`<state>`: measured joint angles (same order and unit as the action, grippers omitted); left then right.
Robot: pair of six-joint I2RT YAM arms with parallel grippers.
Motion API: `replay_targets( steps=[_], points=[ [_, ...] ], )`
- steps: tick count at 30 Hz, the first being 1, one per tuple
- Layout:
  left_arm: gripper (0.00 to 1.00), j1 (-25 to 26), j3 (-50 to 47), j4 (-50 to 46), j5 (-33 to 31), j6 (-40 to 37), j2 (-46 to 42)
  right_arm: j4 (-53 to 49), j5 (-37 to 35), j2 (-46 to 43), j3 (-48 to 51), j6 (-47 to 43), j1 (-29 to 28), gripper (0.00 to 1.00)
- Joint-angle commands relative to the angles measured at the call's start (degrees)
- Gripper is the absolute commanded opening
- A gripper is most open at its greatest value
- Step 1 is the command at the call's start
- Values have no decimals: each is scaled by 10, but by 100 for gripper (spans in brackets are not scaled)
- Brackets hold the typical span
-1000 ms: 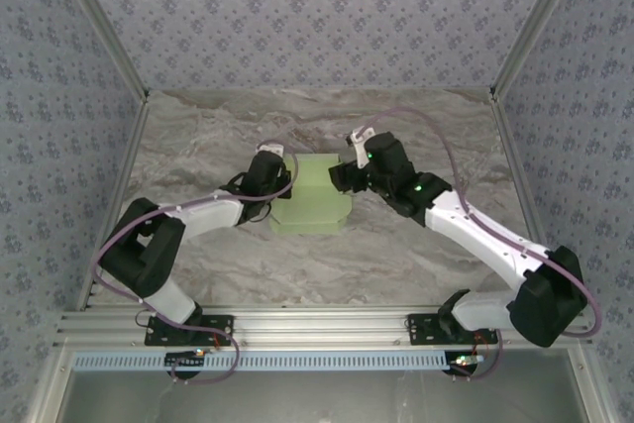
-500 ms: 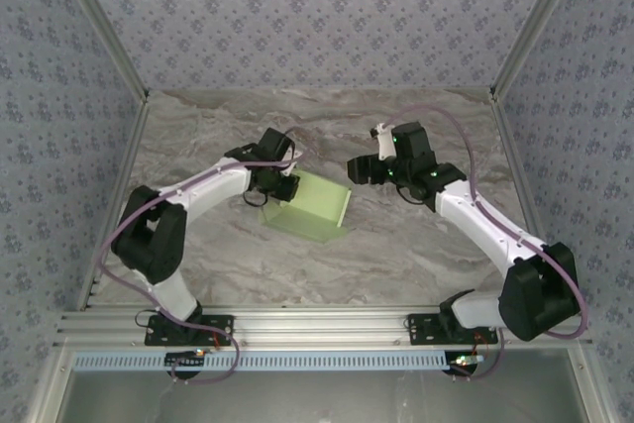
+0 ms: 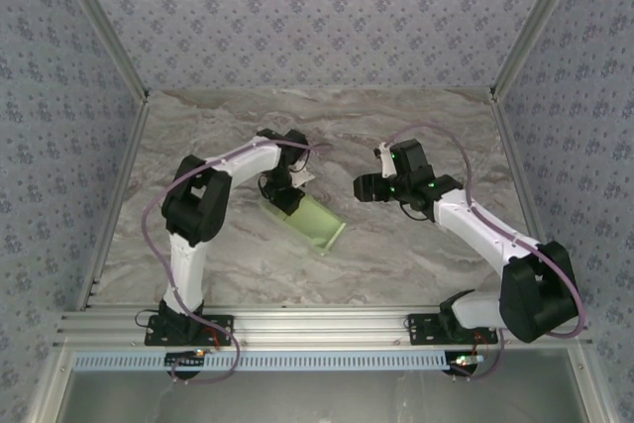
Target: Fold the paper box
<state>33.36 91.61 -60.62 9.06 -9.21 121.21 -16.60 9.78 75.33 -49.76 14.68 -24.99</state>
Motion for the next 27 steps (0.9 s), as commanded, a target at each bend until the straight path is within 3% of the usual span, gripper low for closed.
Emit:
replay_targets(
  steps=[1,15,24,27],
  points=[
    [14,-1,65,-75,12,-36,32,-15,-18,-14,16,9,4,75],
    [43,8,270,-145,37,-50,125,-15,-25,-16,49,5,16,75],
    [53,3,383,-161,56,-56,114,0,-18,-17,57,11,15,75],
    [54,-12,370,-117,54,-33,68,6,-14,-15,55,10,14,75]
  ],
)
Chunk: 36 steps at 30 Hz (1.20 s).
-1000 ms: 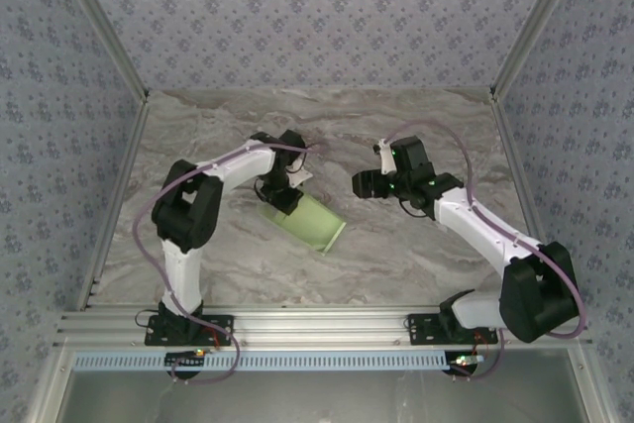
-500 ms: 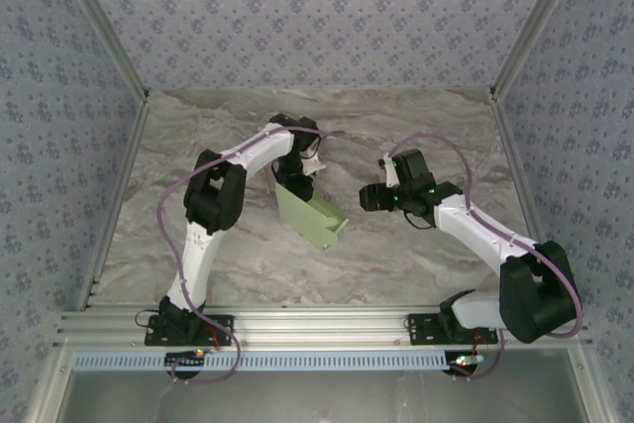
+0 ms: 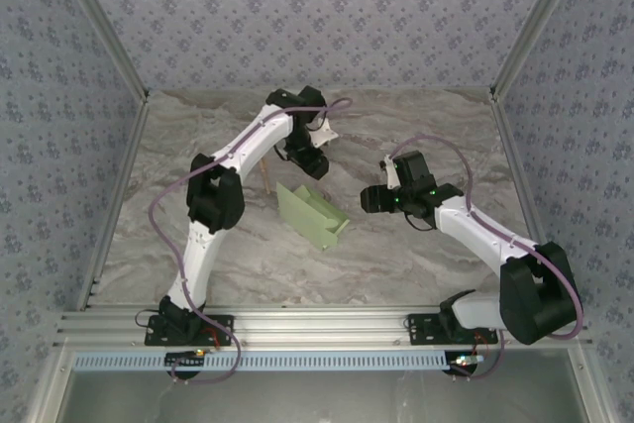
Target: Fold the paper box
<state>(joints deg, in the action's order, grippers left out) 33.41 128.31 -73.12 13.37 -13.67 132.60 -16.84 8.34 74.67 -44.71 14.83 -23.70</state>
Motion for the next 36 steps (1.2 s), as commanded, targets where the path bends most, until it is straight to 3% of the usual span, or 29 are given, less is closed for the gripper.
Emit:
replay_targets(
  steps=[1,4,11,14,17,21,26,36],
  points=[
    [54,-20,-22,40,10,26,-75,10,0,-7,5,6,-1,75],
    [55,-49,-144,161,1,85,-184,12,-6,0,-1,0,-13,75],
    [53,-163,-594,467,-64,306,-471,-2,-56,68,-43,-13,-41,72],
    [51,-171,-727,513,-84,352,-537,-16,-90,118,-80,-26,-62,70],
    [48,-168,-821,549,-57,393,-567,-32,-118,171,-117,-30,-80,68],
    [41,-137,-897,597,-25,433,-565,-53,-140,217,-151,-32,-100,65],
    [34,-77,-925,669,13,477,-504,-66,-125,236,-153,-30,-110,64],
    [32,-59,-905,776,50,510,-430,-59,-65,191,-98,-21,-104,64]
  ],
)
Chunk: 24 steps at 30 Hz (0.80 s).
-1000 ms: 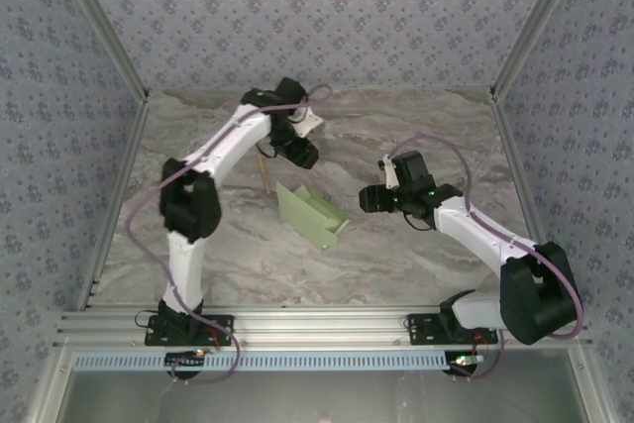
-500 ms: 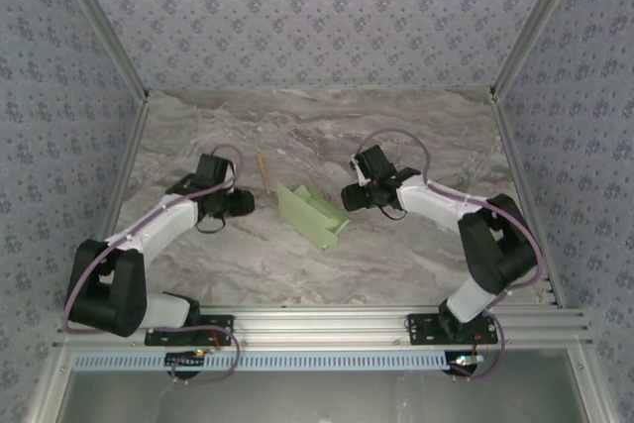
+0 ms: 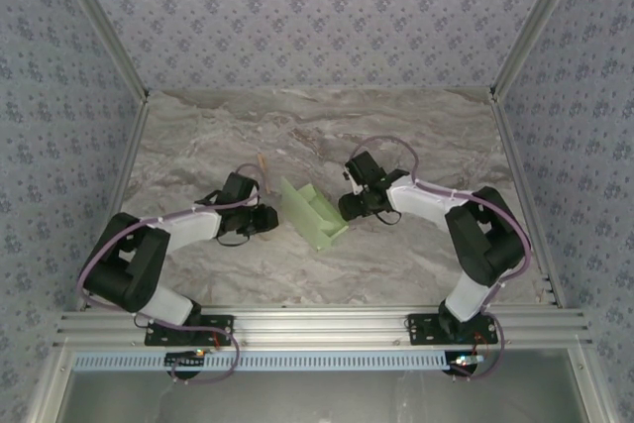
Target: Fold the paper box
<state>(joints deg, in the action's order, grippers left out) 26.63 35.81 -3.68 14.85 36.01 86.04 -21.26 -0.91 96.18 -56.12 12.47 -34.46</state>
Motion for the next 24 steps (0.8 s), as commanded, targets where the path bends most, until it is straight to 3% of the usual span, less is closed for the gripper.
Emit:
replay_targets(
  steps=[1,8,16,20,24],
  points=[
    [32,9,28,86,38,13,43,-9,36,-30,25,9,8,63],
    [31,10,99,104,64,10,107,36,86,-67,76,43,14,63],
    [32,6,169,84,70,-11,154,30,75,-146,125,39,38,64],
    [33,-9,178,66,46,-29,143,82,144,-181,146,3,57,65],
    [34,-29,170,64,37,-35,125,131,230,-141,111,-35,71,65]
  ],
)
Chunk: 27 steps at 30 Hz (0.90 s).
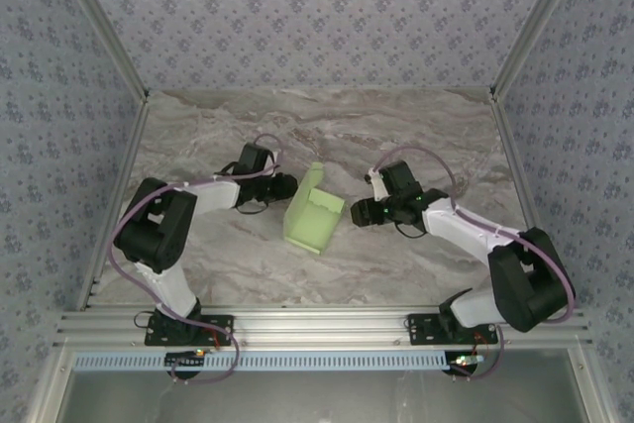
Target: Fold the paper box
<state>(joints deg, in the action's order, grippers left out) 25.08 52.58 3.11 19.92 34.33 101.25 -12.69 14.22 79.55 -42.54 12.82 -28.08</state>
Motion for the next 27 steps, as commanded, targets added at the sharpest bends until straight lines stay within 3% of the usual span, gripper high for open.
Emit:
replay_targets(
  steps=[1,7,14,22,27],
  points=[
    [34,-18,0,-4,-14,-19,-32,48,95,40,-40,-49,11,65],
    [35,-28,-14,-4,-15,-23,-63,29,159,145,-133,-109,44,62],
    [35,-37,-34,6,-11,-23,-76,-5,206,228,-190,-158,37,55],
    [35,-44,-43,5,-8,-28,-86,-16,218,280,-224,-183,24,44],
    [35,-46,-48,8,-9,-29,-90,-36,180,288,-233,-196,12,33]
  ],
)
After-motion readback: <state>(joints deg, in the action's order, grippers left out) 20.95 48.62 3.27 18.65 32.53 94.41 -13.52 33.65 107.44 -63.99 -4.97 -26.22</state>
